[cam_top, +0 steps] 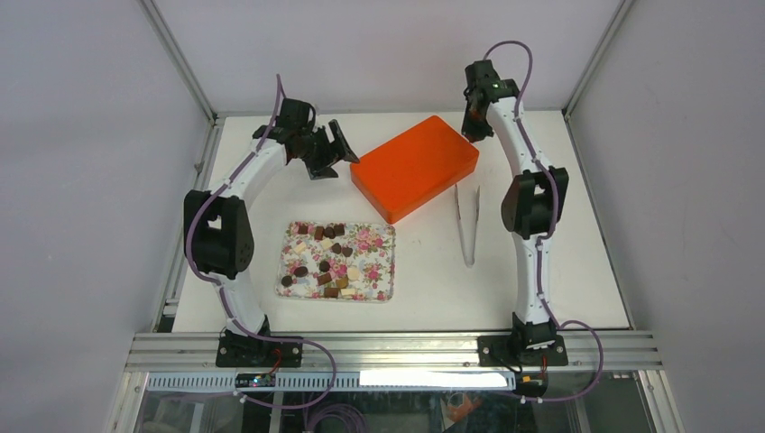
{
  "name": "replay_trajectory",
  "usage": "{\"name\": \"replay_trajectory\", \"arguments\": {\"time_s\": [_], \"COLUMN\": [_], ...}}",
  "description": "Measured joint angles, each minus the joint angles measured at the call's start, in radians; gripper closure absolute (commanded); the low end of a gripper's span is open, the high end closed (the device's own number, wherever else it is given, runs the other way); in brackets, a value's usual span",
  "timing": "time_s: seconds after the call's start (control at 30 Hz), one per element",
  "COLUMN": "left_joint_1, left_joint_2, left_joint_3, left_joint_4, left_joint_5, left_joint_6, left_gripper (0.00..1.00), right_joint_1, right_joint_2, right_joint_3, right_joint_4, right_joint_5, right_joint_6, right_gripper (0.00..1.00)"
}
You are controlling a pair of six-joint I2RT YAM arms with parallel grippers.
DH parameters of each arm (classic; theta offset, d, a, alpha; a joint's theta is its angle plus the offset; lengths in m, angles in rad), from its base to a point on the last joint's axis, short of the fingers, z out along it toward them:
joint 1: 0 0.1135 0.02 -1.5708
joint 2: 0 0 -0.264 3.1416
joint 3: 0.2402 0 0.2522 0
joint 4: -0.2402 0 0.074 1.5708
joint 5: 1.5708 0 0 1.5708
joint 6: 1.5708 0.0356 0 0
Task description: Pack the chocolate
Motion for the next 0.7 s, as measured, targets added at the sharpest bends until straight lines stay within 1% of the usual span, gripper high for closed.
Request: {"name": "replay_trajectory", "arguments": {"time_s": [0.17,0.3,0.37,0.43,0.5,0.57,0.7], "left_joint_1": [0.0,0.0,0.0,0.0,0.0,0.0,0.0], "left_joint_2": [-0.018,-0.039,-0.047,-0.053,-0.058,-0.059,-0.063], "left_joint_3": [-0.006,-0.021,-0.029,-0.037,-0.045,-0.051,-0.066], "left_joint_4": [0.003,0.003,0.004,0.003,0.003,0.003,0.002], "left_joint_5": [0.0,0.0,-0.001,-0.002,-0.001,-0.001,-0.001], "left_joint_6": [0.0,0.0,0.0,0.0,0.0,0.0,0.0], "left_gripper": [0.23,0.22,0.22,0.22,0.22,0.22,0.22], "right_joint_1": [-0.002,-0.016,-0.029,-0.039,-0.047,-0.052,-0.051], "right_joint_2": [-0.045,-0.064,-0.064,-0.051,-0.005,0.062,0.005], "right_joint_3": [0.111,0.131,0.087,0.004,-0.036,-0.034,-0.096], "right_joint_4": [0.016,0.041,0.07,0.095,0.09,0.078,0.084], "right_joint_5": [0.004,0.005,0.003,0.002,0.001,0.005,-0.005], "right_joint_6": [0.0,0.006,0.01,0.014,0.019,0.028,0.04], "right_gripper": [1.0,1.0,1.0,1.0,1.0,1.0,1.0]}}
